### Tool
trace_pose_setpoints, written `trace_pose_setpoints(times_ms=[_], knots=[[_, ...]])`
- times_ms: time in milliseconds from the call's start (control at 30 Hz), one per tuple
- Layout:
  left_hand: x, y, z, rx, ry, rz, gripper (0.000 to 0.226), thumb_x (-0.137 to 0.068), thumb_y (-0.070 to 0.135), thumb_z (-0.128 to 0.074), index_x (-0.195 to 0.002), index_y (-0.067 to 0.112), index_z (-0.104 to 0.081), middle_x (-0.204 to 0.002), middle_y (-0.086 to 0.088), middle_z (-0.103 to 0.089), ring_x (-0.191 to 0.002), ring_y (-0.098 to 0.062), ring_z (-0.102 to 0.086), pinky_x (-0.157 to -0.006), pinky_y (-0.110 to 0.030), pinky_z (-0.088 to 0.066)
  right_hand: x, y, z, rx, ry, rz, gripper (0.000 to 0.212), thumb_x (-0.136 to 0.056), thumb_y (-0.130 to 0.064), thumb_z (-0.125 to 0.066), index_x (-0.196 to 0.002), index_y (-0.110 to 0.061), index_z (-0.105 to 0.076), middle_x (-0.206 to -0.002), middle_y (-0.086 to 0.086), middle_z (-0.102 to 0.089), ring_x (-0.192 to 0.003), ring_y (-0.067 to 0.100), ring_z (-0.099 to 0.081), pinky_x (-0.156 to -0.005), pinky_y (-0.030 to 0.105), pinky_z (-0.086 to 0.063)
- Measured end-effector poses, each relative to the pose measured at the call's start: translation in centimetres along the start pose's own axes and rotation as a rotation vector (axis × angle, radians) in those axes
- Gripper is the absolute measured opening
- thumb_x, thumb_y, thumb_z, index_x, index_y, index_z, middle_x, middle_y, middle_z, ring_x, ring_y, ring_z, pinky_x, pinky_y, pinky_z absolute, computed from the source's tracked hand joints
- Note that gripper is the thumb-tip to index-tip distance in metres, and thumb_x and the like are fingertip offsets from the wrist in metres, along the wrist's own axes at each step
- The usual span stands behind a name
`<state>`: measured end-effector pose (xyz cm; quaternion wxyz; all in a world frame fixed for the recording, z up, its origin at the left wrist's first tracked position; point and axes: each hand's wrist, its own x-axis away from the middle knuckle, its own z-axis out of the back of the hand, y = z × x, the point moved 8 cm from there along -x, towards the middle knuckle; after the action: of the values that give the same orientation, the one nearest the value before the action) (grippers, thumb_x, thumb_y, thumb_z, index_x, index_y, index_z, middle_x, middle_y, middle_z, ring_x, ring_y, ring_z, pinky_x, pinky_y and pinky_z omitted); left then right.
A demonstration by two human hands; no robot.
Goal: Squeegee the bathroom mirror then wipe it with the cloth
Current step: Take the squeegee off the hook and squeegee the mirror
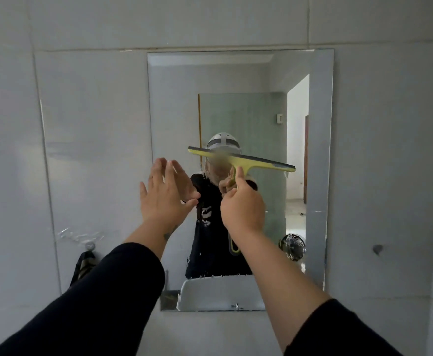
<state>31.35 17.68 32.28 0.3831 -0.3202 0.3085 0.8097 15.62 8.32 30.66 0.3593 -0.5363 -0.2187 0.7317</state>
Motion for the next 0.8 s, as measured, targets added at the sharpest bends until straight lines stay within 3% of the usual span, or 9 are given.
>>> trace_pose_setpoints(times_ms=[100,300,467,633,800], knots=[[0.3,-1.1,0.5,-0.003,0.006,0.016,0.108,-0.077,0.056,-0.065,-0.15,0.017,0.004,-0.16,-0.005,0.009,-0.147,-0.023,0.0,-0.117,-0.048,-0.007,0.7,-1.2,-1.8,0.018,-0.029,0.042,0.059,-0.095,-0.013,-0.037,-0.149,-0.033,-0.023,-0.115,0.016,-0.065,-0.108,0.033,-0.057,-0.074,0.037,-0.051],[0.9,-3.1,0.5,-0.015,-0.01,0.05,0.108,-0.078,0.055,-0.064,-0.15,0.015,0.006,-0.16,-0.007,0.012,-0.147,-0.023,0.003,-0.118,-0.049,-0.006,1.3,-2.4,-2.6,0.051,-0.032,0.095,0.06,-0.096,-0.01,-0.037,-0.151,-0.028,-0.021,-0.112,0.012,-0.067,-0.097,0.029,-0.061,-0.067,0.032,-0.047],[1.1,-3.7,0.1,-0.031,-0.016,0.057,0.111,-0.077,0.059,-0.063,-0.15,0.013,0.008,-0.159,-0.007,0.013,-0.147,-0.022,0.006,-0.118,-0.05,-0.006,3.1,-4.1,-4.3,0.032,-0.137,0.146,0.06,-0.098,-0.013,-0.039,-0.151,-0.03,-0.018,-0.126,0.007,-0.06,-0.112,0.027,-0.051,-0.085,0.035,-0.046],[1.5,-4.0,0.3,-0.039,-0.03,0.057,0.11,-0.078,0.056,-0.064,-0.149,0.013,0.008,-0.159,-0.007,0.013,-0.147,-0.022,0.006,-0.118,-0.05,-0.006,3.9,-5.0,-5.6,0.208,-0.248,0.266,0.065,-0.095,-0.011,-0.041,-0.151,-0.033,-0.017,-0.11,0.013,-0.064,-0.1,0.032,-0.059,-0.068,0.036,-0.045],[2.3,-3.4,-0.1,-0.024,-0.066,0.06,0.108,-0.079,0.052,-0.064,-0.15,0.013,0.008,-0.159,-0.006,0.014,-0.147,-0.021,0.006,-0.118,-0.05,-0.005,2.9,-4.7,-3.0,0.507,-0.207,0.43,0.067,-0.091,-0.006,-0.039,-0.148,-0.039,-0.023,-0.112,0.01,-0.064,-0.1,0.033,-0.06,-0.065,0.033,-0.039]])
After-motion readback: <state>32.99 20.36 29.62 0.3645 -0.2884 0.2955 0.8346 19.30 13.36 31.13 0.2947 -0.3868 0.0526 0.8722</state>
